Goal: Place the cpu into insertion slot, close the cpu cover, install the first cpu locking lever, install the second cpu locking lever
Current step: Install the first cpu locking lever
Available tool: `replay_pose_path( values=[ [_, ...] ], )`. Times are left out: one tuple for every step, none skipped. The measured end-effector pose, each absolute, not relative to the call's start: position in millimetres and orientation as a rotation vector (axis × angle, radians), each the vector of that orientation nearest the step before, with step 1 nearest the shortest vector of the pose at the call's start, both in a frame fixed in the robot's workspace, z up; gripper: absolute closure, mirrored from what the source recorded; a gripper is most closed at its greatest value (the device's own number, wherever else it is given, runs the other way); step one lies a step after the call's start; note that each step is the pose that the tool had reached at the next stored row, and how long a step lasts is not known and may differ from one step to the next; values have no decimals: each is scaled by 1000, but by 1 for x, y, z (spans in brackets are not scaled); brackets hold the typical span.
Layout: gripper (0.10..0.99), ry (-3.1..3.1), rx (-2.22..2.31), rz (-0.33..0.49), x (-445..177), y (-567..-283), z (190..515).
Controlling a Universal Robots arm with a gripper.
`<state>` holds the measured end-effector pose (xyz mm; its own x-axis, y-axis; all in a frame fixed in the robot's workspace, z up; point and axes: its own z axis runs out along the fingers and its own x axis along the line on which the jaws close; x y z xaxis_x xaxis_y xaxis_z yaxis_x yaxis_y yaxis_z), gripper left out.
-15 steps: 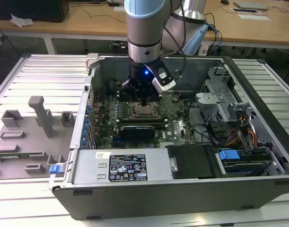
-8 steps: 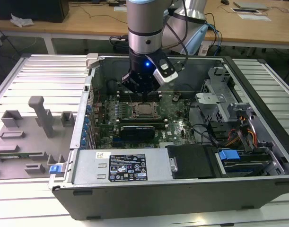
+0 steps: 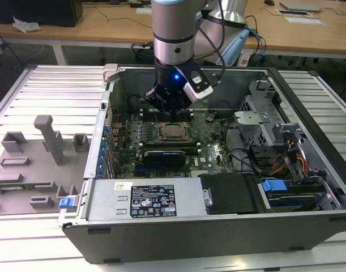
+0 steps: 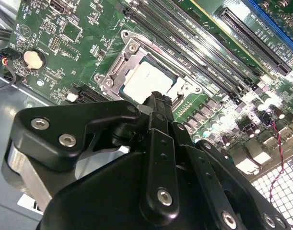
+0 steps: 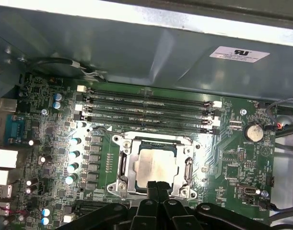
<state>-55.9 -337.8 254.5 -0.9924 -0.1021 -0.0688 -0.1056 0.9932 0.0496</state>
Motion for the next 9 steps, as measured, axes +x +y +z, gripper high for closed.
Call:
replay_pose_path(
  values=[
    [980,3070,-160,82,-56,-338,255],
    [980,3070,-160,82,-56,-338,254],
    [980,3070,-160,82,-56,-338,254],
    [980,3070,-160,81,-56,-338,255],
    [980,3070,-160,81,-56,-338,254],
    [980,3070,-160,81,-56,-338,255],
    [980,3070,-160,81,-56,-338,255],
    [980,3070,-160,81,-56,-338,254],
    [980,3070,-160,81,-57,-338,255]
  ],
)
